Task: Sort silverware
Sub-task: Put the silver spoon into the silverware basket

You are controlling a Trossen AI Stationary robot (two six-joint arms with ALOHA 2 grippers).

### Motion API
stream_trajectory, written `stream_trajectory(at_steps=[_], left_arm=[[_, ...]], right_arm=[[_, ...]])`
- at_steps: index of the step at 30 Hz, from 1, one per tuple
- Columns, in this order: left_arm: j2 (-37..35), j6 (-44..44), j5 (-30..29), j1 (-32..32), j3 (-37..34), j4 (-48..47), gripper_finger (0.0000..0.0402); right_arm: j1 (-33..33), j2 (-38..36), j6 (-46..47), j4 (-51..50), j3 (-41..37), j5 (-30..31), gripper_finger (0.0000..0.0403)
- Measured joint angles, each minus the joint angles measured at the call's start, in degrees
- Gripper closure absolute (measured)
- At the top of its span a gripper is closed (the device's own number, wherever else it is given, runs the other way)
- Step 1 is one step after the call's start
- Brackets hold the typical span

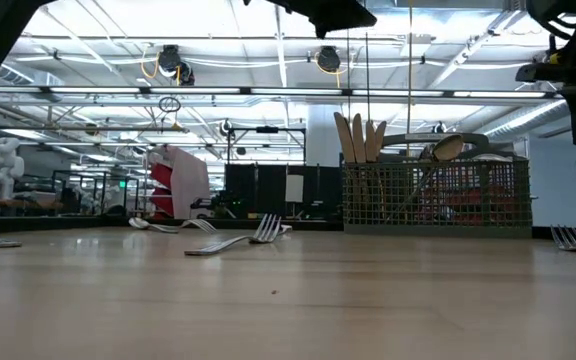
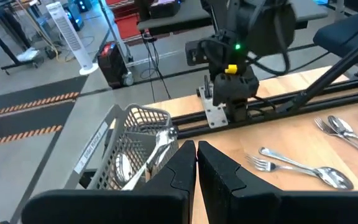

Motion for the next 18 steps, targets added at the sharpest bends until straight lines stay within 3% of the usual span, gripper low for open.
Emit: stream_trajectory(at_steps=[18], left_arm=[[-8.3, 2.9, -1.3, 3.1, 0.0, -1.0, 0.0374]], right_arm=[[-7.4, 2.2, -1.7, 0.9, 0.0, 1.0, 0.0403]])
